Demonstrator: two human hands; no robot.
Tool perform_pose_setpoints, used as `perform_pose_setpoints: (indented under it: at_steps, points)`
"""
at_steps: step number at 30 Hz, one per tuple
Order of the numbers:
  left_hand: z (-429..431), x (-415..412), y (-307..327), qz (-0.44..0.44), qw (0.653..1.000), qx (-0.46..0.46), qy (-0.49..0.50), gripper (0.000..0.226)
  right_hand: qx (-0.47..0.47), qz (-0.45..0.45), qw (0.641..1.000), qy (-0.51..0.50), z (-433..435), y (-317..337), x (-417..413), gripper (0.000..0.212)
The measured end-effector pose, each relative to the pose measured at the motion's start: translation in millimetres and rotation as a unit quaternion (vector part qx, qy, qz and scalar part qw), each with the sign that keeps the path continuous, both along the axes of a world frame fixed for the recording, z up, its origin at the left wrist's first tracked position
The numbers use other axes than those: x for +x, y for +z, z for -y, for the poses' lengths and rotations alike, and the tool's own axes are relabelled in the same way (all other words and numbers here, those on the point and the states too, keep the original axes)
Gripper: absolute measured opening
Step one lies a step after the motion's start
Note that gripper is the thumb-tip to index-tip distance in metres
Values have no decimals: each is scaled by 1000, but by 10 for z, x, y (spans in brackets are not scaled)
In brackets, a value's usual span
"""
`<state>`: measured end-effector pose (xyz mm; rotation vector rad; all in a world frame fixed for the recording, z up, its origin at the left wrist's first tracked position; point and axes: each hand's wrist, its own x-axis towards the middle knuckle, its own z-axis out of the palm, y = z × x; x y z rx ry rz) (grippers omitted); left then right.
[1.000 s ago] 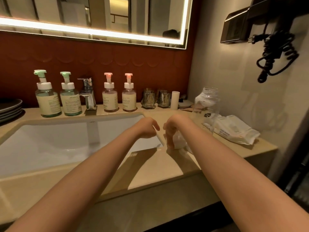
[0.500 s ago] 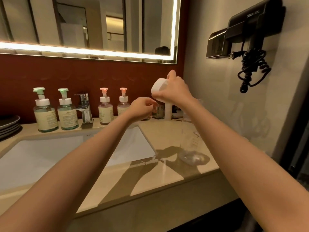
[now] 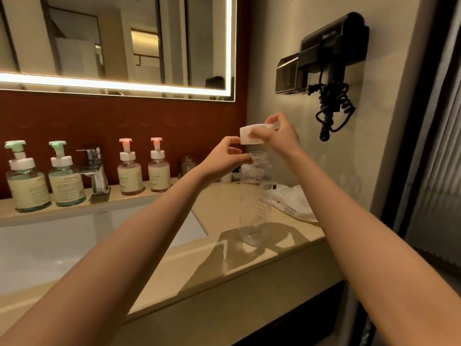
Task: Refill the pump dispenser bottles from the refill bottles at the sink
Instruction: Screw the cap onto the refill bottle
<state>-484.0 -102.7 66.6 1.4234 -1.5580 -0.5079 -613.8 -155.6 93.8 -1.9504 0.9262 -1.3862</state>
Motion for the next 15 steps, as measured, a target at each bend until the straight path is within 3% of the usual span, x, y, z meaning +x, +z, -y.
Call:
perform_pose_setpoints:
  at_steps: [2,5,10,15]
  points:
    - [57,-46,-98,1,999,40,-22,82,31,-20,999,27,49,-42,-95,34]
    - [133,-117,-243,2,999,16,-42,90,63,-72,993,74,76,-62,-181,31]
    - [210,-151,-384,31,999,-38,-8,54,38,-183,978,97,56,23,-144,32]
    - [252,-37,-417,79,991,-63,82,59,7,-285,956,63,37,110,-15,42]
